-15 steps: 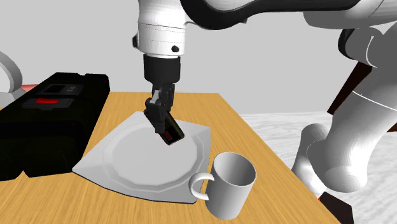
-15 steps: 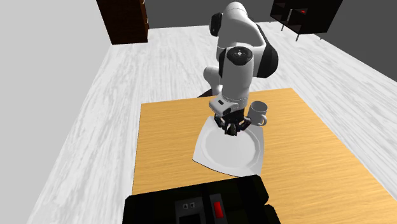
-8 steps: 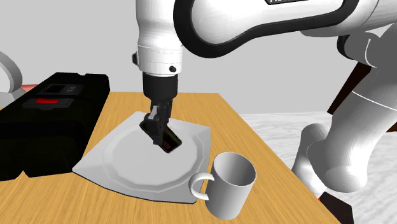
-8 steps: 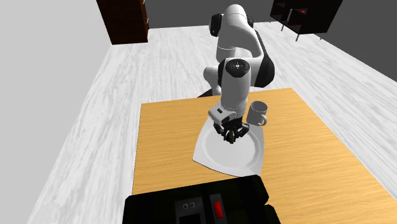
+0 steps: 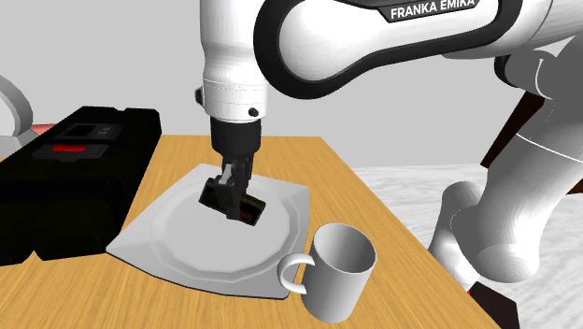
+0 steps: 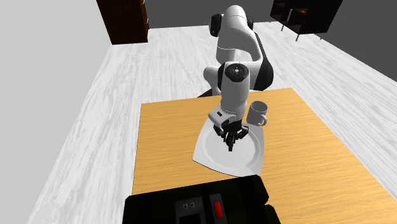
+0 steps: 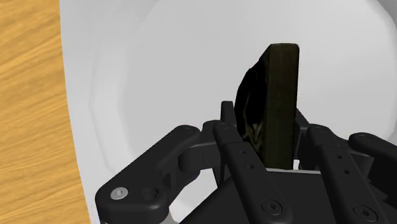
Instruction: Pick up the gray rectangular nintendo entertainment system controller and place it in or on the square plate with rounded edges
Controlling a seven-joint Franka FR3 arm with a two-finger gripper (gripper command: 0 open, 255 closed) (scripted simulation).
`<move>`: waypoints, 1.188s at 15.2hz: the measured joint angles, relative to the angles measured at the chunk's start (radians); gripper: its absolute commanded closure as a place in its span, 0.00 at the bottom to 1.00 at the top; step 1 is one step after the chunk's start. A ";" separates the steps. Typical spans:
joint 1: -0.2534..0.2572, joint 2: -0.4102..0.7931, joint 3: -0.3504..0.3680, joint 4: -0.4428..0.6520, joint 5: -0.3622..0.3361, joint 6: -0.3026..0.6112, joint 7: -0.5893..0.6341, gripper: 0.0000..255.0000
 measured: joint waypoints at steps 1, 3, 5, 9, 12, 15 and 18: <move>0.000 0.000 0.000 0.000 0.000 0.000 0.000 0.00; 0.000 0.000 0.000 0.000 0.000 0.000 0.000 0.00; 0.000 0.000 0.000 0.000 0.000 0.000 0.000 0.00; -0.002 -0.004 -0.002 0.038 0.000 -0.040 0.000 0.00; -0.004 -0.002 -0.006 0.111 -0.003 -0.112 0.002 0.00; -0.005 0.000 -0.007 0.126 -0.004 -0.125 0.002 0.00; -0.005 0.001 -0.007 0.128 -0.004 -0.127 0.002 0.00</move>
